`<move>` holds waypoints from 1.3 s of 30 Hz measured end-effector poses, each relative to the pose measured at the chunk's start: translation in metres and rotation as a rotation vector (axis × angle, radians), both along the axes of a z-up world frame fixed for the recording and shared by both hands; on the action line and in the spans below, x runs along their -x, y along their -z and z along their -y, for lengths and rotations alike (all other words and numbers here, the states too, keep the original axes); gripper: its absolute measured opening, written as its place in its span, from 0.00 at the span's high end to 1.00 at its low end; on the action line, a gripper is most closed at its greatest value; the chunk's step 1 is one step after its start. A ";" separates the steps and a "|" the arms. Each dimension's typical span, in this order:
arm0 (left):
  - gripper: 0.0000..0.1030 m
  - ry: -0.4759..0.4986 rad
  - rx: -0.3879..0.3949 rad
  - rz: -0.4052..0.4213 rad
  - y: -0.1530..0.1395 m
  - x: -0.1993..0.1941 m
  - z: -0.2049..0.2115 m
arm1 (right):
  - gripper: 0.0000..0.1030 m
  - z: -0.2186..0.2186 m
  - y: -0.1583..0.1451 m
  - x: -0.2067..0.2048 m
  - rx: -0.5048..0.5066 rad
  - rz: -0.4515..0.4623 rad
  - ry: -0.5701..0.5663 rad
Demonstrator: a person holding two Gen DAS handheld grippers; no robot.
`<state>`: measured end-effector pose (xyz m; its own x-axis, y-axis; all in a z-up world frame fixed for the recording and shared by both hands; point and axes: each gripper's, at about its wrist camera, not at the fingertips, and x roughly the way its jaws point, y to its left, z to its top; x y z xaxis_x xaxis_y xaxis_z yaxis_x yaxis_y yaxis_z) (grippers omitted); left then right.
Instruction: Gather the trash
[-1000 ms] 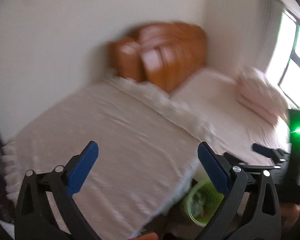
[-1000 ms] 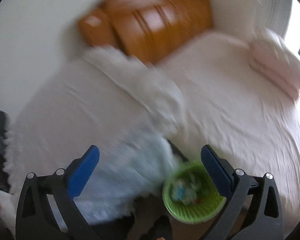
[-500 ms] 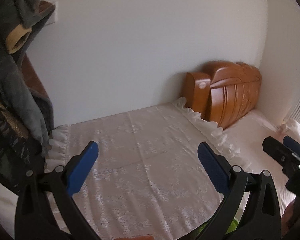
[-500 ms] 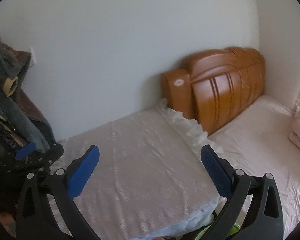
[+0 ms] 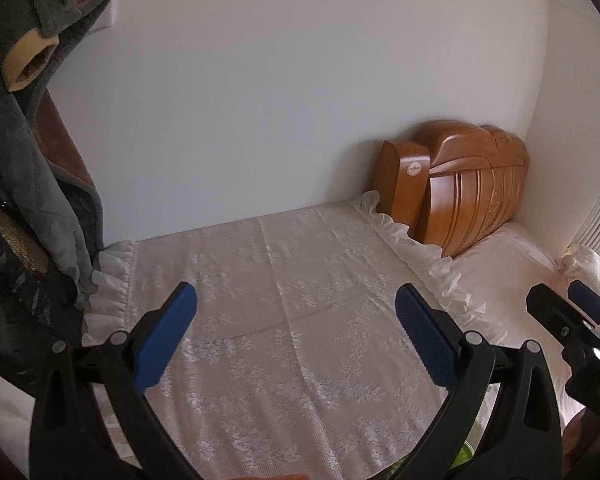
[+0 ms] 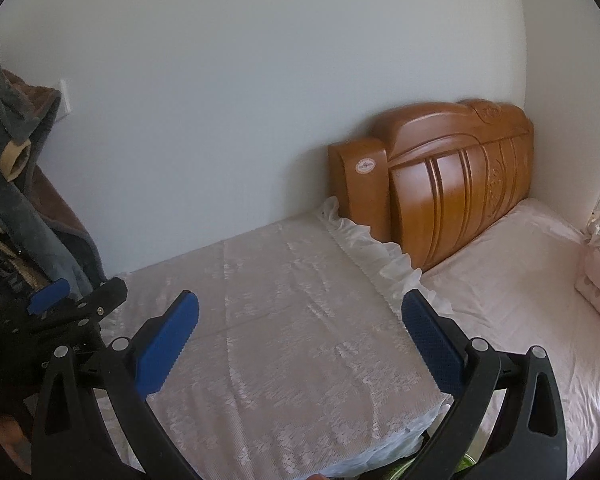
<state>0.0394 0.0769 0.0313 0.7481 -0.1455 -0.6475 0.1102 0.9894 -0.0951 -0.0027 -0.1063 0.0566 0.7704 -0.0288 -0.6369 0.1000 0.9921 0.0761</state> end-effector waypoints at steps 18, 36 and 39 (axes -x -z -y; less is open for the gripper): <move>0.08 0.004 0.008 -0.022 0.006 -0.008 -0.004 | 0.02 0.007 0.009 -0.011 0.009 -0.022 0.027; 0.08 0.007 0.012 -0.034 0.007 -0.005 -0.004 | 0.02 0.009 0.009 -0.002 0.020 -0.026 0.034; 0.08 0.007 0.011 -0.035 0.007 -0.005 -0.004 | 0.02 0.009 0.009 -0.002 0.021 -0.027 0.034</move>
<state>0.0442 0.0807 0.0240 0.7238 -0.1581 -0.6716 0.1137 0.9874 -0.1099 -0.0008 -0.1157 0.0472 0.7514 -0.0683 -0.6563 0.1352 0.9895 0.0517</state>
